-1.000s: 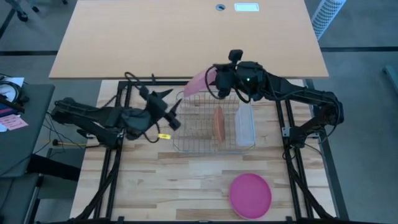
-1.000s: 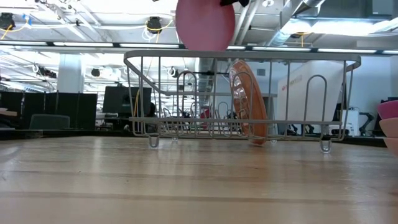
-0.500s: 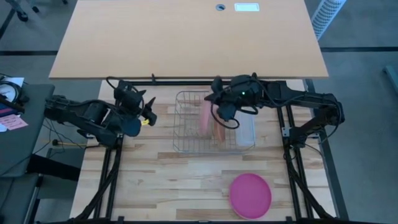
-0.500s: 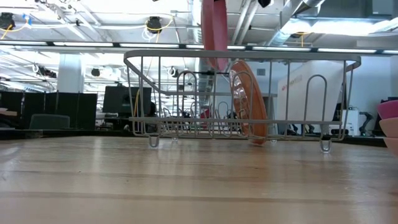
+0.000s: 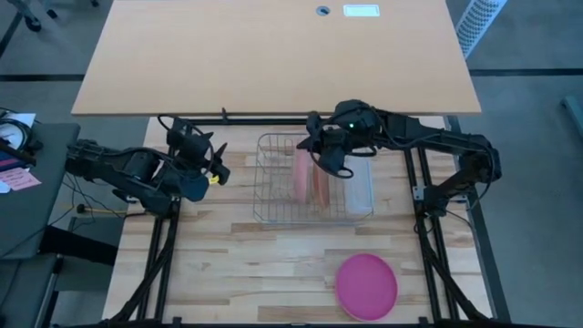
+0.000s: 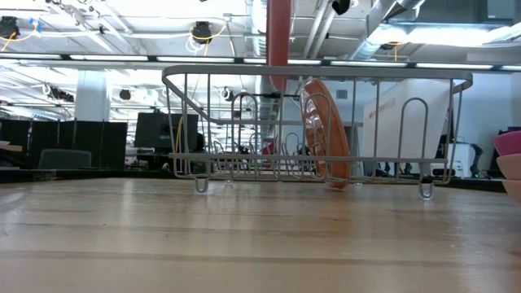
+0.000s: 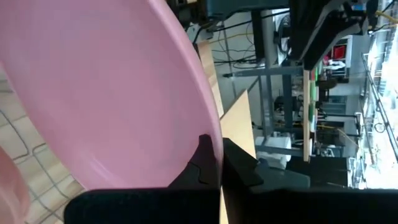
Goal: Sort dishes
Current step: Put the light pink plate in the dish rack
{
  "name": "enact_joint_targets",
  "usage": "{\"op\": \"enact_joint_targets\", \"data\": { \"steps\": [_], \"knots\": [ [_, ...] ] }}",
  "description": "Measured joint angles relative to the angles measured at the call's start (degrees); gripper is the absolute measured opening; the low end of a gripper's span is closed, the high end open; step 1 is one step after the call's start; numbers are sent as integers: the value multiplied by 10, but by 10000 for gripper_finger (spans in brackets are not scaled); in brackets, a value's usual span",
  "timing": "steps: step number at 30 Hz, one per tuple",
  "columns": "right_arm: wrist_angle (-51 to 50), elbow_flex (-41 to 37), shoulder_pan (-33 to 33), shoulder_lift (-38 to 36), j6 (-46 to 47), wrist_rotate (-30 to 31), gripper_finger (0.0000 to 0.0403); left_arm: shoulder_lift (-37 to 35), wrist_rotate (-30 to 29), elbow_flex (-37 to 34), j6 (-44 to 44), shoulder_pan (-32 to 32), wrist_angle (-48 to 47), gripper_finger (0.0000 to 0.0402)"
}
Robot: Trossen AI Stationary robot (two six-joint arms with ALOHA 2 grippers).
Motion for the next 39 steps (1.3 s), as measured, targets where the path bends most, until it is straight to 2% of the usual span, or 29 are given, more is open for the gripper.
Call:
{"op": "enact_joint_targets", "data": {
  "steps": [10, 15, 25, 30, 39],
  "knots": [
    [-6, 0, -10, 48, 6, 0, 0, 0, -5, 0, -4, 0, -7, 210],
    [-15, -8, -13, 47, 42, 0, 0, 0, -5, 0, -17, 0, -30, 210],
    [16, -51, -25, 44, 51, 0, 0, 0, -5, 0, -69, 0, -86, 210],
    [45, -75, -29, 40, 50, -1, 0, 0, -5, 0, -76, 0, -90, 210],
    [29, -95, -32, 37, 48, -12, 0, 0, -14, 0, -76, 0, -90, 210]
  ]
}}
